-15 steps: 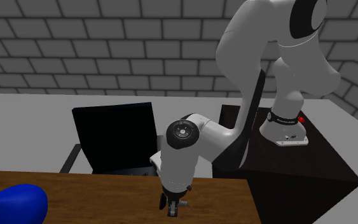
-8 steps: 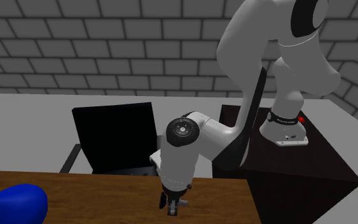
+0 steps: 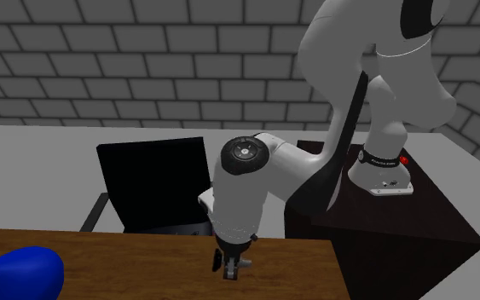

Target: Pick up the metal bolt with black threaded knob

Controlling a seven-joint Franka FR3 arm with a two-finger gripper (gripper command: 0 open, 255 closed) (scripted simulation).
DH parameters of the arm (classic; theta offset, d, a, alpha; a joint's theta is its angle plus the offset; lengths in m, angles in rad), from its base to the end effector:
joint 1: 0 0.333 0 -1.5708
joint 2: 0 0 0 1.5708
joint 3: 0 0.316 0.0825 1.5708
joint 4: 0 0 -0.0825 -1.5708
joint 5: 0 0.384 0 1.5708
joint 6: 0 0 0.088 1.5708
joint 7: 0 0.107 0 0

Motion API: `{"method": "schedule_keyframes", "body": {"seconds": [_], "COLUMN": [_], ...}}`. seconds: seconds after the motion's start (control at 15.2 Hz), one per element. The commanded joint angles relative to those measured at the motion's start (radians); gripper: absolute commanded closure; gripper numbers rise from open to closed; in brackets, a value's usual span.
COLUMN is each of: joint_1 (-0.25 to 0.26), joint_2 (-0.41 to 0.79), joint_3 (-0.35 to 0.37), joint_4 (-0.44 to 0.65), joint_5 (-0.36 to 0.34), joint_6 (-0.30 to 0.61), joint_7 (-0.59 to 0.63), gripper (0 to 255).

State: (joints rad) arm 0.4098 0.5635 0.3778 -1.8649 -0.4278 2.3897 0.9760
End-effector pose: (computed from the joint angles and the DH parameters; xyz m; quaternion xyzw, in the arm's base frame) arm 0.4645 0.4409 0.2319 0.9982 0.0345 0.0436 0.0215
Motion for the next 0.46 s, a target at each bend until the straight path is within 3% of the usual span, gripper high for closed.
{"method": "schedule_keyframes", "body": {"seconds": [0.0, 0.4], "joint_1": [-0.006, -0.017], "joint_2": [-0.021, -0.059], "joint_3": [0.009, 0.024], "joint_4": [-0.004, -0.001], "joint_5": [0.012, 0.035], "joint_6": [-0.017, -0.054], "joint_7": [-0.009, -0.026], "gripper": [255, 255]}}
